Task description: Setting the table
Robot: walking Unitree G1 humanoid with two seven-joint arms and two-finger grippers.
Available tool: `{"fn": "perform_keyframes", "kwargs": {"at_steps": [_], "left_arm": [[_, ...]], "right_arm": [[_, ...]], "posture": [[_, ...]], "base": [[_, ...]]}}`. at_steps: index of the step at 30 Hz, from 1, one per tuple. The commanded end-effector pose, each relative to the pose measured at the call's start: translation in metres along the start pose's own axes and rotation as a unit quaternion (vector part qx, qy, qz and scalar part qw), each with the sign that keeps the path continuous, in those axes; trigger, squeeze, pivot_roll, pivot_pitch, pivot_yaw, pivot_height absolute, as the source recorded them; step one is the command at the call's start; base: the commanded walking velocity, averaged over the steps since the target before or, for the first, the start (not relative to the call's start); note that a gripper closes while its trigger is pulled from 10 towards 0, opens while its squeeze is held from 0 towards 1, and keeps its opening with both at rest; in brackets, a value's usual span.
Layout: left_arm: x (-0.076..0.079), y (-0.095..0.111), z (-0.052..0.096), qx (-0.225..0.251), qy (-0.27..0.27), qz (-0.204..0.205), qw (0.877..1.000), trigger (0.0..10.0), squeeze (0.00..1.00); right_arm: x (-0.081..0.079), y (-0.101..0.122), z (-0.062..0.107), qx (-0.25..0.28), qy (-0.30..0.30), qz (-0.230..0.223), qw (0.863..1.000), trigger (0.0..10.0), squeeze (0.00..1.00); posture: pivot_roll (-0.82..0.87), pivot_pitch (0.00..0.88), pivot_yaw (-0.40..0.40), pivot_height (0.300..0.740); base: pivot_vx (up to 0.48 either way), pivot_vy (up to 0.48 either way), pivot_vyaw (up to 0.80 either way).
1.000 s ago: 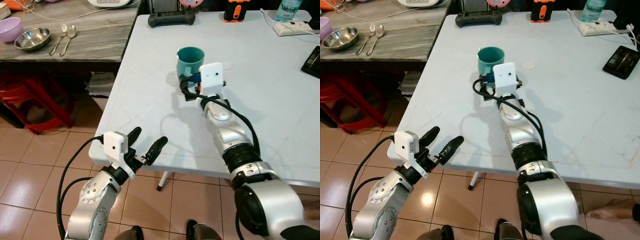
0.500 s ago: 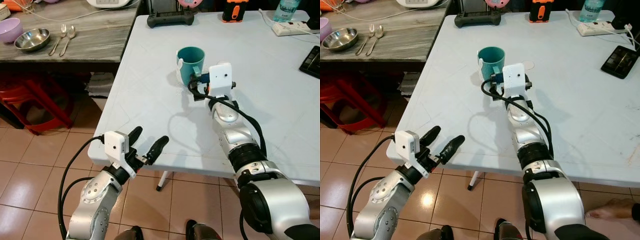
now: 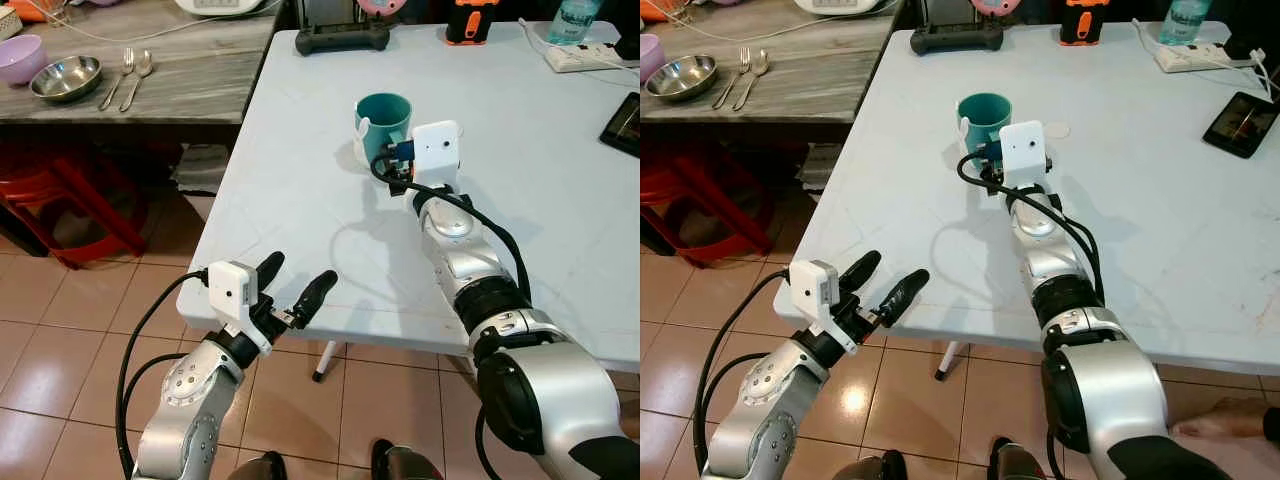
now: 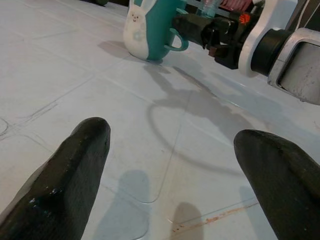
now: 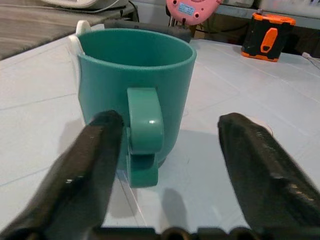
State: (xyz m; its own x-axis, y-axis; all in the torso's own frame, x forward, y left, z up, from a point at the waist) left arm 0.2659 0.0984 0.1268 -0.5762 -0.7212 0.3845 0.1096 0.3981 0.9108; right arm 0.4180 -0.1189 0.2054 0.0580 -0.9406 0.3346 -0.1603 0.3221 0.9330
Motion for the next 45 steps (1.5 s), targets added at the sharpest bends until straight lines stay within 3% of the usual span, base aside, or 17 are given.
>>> {"fn": "perform_keyframes", "kwargs": {"at_steps": [1,19,33,41,45], "left_arm": [[-0.002,-0.002,0.002,-0.006,0.009,-0.003,1.0,10.0,0.0],[0.001,0.002,-0.001,0.007,-0.005,0.004,1.0,10.0,0.0],[-0.005,0.002,-0.008,0.005,0.0,-0.005,1.0,10.0,0.0],[-0.008,0.002,-0.014,0.007,-0.001,-0.011,1.0,10.0,0.0],[-0.01,0.004,-0.017,0.014,0.004,-0.016,1.0,10.0,0.0]], "right_arm": [[-0.002,0.004,-0.002,0.007,0.006,0.002,1.0,0.0,0.0],[0.003,0.001,-0.002,0.002,0.002,0.002,1.0,0.0,0.0],[0.012,-0.004,0.001,0.006,-0.008,-0.001,1.0,0.0,0.0],[0.017,-0.008,0.003,0.004,-0.022,-0.032,0.999,0.0,0.0],[0.013,-0.004,0.007,0.028,-0.02,-0.036,0.999,0.0,0.0]], "posture": [[-0.02,0.214,0.068,0.74],[-0.02,0.211,0.066,0.74],[-0.03,0.18,0.074,0.74],[-0.04,0.148,0.076,0.74],[-0.04,0.131,0.068,0.74]], "base": [[0.0,0.0,0.0],[0.0,0.0,0.0],[0.0,0.0,0.0],[0.0,0.0,0.0],[0.0,0.0,0.0]]}}
Point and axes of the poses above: a point about 5 cm out from each wrist's last joint towards the gripper, its own z axis pointing back from the gripper into the wrist, its own y axis along the axis of the wrist's last joint, x = y × z, the point moved 1 cm from there along -z, pointing out of the wrist towards the gripper, and after that the axes turned 9 degrees about z, right-handed, at the moved point
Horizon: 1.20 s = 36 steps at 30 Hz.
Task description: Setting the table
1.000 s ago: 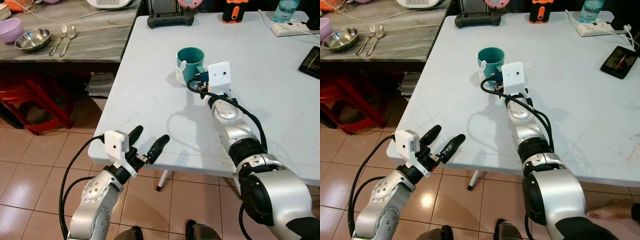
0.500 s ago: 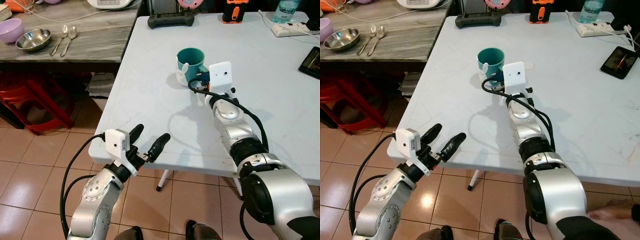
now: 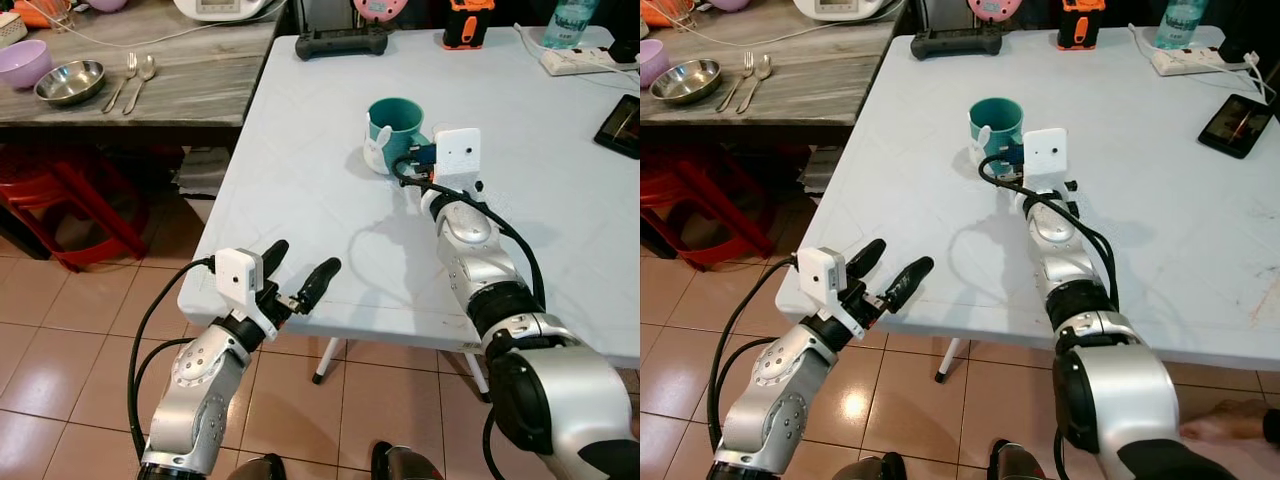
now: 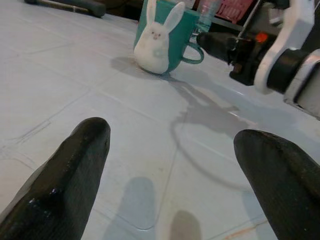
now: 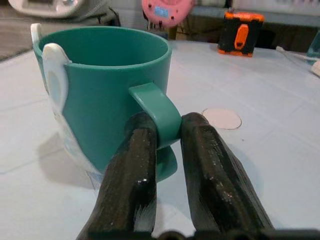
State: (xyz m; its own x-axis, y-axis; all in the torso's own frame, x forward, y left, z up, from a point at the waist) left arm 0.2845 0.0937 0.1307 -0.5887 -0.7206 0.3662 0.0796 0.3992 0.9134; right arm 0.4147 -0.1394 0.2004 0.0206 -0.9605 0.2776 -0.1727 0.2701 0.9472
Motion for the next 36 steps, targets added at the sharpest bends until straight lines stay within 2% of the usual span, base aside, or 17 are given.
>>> {"fn": "perform_keyframes", "kwargs": {"at_steps": [1,6,13,14,15,16,17,18,19,26,36], "left_arm": [[-0.004,0.0,0.002,0.001,0.01,-0.007,1.0,10.0,0.0],[-0.013,0.0,0.001,0.007,0.044,-0.02,0.999,10.0,0.0],[-0.018,0.0,-0.004,0.007,0.057,-0.026,0.998,10.0,0.0],[-0.019,0.0,-0.005,0.007,0.064,-0.029,0.998,10.0,0.0],[-0.02,0.0,-0.006,0.007,0.068,-0.03,0.997,10.0,0.0],[-0.021,0.0,-0.006,0.008,0.071,-0.031,0.997,10.0,0.0],[-0.024,0.0,-0.007,0.009,0.083,-0.04,0.996,10.0,0.0],[-0.024,0.0,-0.007,0.009,0.083,-0.04,0.996,10.0,0.0],[-0.027,0.001,-0.008,0.012,0.101,-0.047,0.994,10.0,0.0],[-0.032,0.002,-0.012,0.022,0.116,-0.041,0.992,10.0,0.0],[-0.035,0.003,-0.013,0.033,0.13,-0.036,0.99,10.0,0.0]], "right_arm": [[-0.005,0.007,0.001,0.02,0.004,-0.01,1.0,0.0,0.0],[-0.007,0.0,0.021,0.03,-0.014,-0.019,0.999,0.0,0.0],[-0.005,-0.011,0.053,0.015,-0.036,-0.037,0.999,0.1,0.0],[-0.004,-0.013,0.059,0.011,-0.038,-0.036,0.999,0.8,0.0],[-0.004,-0.014,0.061,0.009,-0.038,-0.034,0.999,2.1,0.0],[-0.004,-0.015,0.063,0.007,-0.038,-0.032,0.999,2.1,0.0],[-0.003,-0.017,0.068,0.001,-0.039,-0.027,0.999,7.9,0.0],[-0.003,-0.017,0.068,0.001,-0.039,-0.027,0.999,7.9,0.0],[-0.002,-0.018,0.072,0.002,-0.042,-0.021,0.999,10.0,0.0],[0.007,-0.01,0.09,0.006,-0.052,0.02,0.998,10.0,0.0],[0.016,0.005,0.101,0.045,-0.064,0.047,0.996,10.0,0.0]], "posture": [[-0.04,0.131,0.068,0.74],[-0.05,0.122,0.069,0.74],[-0.07,0.12,0.085,0.74],[-0.08,0.12,0.087,0.74],[-0.08,0.119,0.088,0.74],[-0.08,0.119,0.088,0.74],[-0.09,0.119,0.091,0.74],[-0.09,0.119,0.091,0.74],[-0.09,0.118,0.091,0.74],[-0.11,0.115,0.092,0.74],[-0.12,0.112,0.1,0.74]], "base": [[0.0,0.0,0.0],[0.0,0.0,0.0],[0.0,0.0,0.0],[0.0,0.0,0.0],[0.0,0.0,0.0],[0.0,0.0,0.0],[0.0,0.0,0.0],[0.0,0.0,0.0],[0.0,0.0,0.0],[0.0,0.0,0.0],[0.0,0.0,0.0]]}}
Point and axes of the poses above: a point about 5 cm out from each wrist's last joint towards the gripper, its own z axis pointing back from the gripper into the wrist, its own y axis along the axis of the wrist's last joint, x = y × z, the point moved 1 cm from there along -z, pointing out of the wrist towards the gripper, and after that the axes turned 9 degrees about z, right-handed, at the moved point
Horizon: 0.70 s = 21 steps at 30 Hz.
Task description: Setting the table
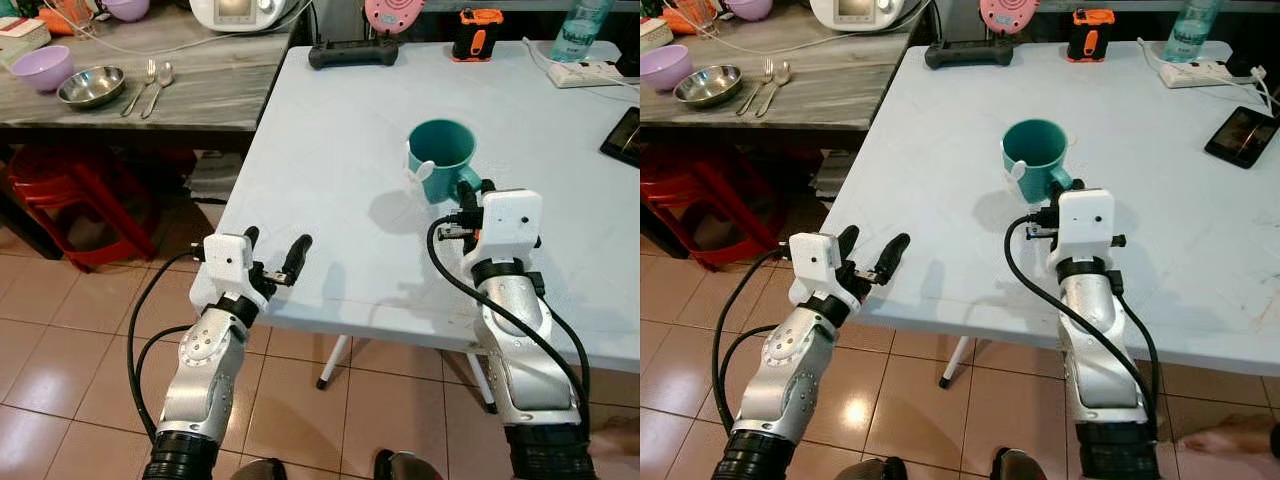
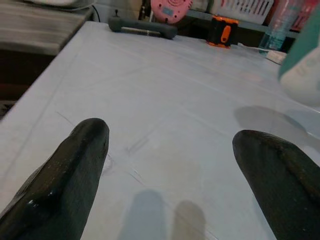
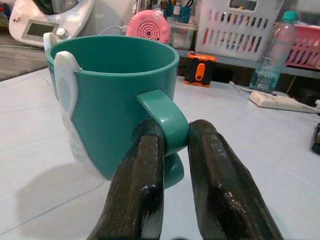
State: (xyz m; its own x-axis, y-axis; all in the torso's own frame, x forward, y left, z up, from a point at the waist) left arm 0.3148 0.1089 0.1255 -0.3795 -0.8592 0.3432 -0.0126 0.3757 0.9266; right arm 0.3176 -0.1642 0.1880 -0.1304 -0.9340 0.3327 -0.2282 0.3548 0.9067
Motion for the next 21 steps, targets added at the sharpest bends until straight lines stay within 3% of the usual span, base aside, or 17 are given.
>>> {"fn": "perform_keyframes", "kwargs": {"at_steps": [1,5,13,21], "left_arm": [[-0.005,0.0,0.001,0.0,0.01,-0.001,1.0,10.0,0.0],[-0.011,0.001,0.0,0.003,0.018,0.003,1.0,10.0,0.0],[-0.007,0.001,-0.002,0.003,0.008,0.0,1.0,10.0,0.0],[-0.008,0.0,-0.002,0.003,0.005,0.0,1.0,10.0,0.0]], "right_arm": [[-0.001,0.006,0.004,0.012,0.003,-0.002,1.0,10.0,0.0],[0.003,0.0,0.015,-0.005,-0.002,-0.002,1.0,10.0,0.0],[0.003,-0.002,0.017,-0.011,-0.005,-0.002,1.0,10.0,0.0],[0.002,-0.002,0.017,-0.015,-0.005,-0.005,1.0,10.0,0.0]], "posture": [[-0.12,0.112,0.102,0.74],[-0.12,0.109,0.106,0.74],[-0.13,0.108,0.114,0.74],[-0.13,0.11,0.117,0.74]], "base": [[0.0,0.0,0.0],[0.0,0.072,0.0],[0.0,0.315,0.0],[0.0,0.356,-0.66]]}}
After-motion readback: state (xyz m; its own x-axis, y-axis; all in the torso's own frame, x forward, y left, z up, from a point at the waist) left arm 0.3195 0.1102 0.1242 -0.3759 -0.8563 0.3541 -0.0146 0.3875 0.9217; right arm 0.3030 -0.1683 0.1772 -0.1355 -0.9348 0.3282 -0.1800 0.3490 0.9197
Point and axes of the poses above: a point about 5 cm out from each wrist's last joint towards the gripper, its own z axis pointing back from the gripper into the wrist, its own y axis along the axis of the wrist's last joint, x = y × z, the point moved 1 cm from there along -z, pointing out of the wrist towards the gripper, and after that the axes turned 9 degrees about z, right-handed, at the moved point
